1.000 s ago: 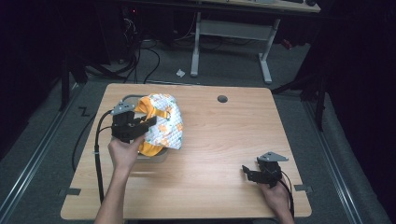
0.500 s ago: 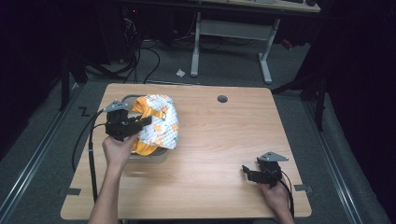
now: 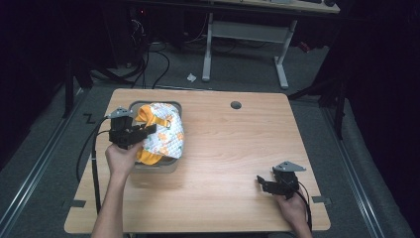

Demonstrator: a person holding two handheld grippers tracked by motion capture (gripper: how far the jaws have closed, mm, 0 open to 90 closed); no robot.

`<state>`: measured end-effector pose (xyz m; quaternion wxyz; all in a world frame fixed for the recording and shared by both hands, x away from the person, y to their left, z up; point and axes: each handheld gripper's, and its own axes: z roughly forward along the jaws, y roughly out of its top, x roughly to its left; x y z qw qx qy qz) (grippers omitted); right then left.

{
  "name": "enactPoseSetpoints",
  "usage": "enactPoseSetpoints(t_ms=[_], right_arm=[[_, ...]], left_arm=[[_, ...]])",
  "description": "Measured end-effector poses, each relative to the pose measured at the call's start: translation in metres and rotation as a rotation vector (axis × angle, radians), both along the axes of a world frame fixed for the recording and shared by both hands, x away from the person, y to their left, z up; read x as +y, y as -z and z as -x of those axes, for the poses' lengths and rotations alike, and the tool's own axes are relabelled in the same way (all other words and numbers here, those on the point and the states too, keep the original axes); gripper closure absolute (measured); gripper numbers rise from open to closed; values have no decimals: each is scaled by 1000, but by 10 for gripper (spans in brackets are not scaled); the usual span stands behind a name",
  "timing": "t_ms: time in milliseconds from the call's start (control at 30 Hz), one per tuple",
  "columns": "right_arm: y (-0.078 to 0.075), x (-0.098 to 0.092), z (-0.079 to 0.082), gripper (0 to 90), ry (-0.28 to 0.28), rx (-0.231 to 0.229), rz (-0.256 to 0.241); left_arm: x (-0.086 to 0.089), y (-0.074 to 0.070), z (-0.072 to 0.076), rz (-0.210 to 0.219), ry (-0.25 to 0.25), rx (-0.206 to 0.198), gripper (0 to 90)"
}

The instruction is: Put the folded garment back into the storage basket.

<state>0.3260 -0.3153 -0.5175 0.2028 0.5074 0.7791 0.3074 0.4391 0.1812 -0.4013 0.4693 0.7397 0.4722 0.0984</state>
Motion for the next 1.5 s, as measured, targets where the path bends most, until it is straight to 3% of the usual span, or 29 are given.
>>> enactPoseSetpoints(t_ms=[100, 200, 233, 467, 500, 567, 1000, 1167, 1333, 1433, 1500], right_arm=[[0, 0, 0, 252, 0, 0, 0], [0, 0, 0, 252, 0, 0, 0], [0, 0, 0, 252, 1, 0, 0], [0, 0, 0, 252, 2, 0, 0], [0, 0, 0, 252, 2, -1, 0], [0, 0, 0, 252, 2, -1, 0], [0, 0, 0, 253, 1, 0, 0], [0, 0, 0, 252, 1, 0, 0], [0, 0, 0, 253, 1, 0, 0], [0, 0, 0, 252, 1, 0, 0], [0, 0, 0, 252, 2, -1, 0]], left_arm=[[-1, 9, -9, -65, -13, 30, 745], [0, 12, -12, -68, -20, 42, 745], [-1, 14, -13, -110, -32, 44, 743], [-6, 24, -20, -188, -39, 68, 735], [-9, 29, -23, -218, -41, 81, 735], [-11, 32, -26, -236, -43, 96, 735], [-18, 47, -34, -296, -65, 152, 730], [-16, 49, -37, -315, -105, 178, 707], [-16, 49, -38, -331, -134, 189, 608], [-15, 48, -38, -367, -178, 178, 515], [-13, 46, -36, -368, -196, 165, 466]])
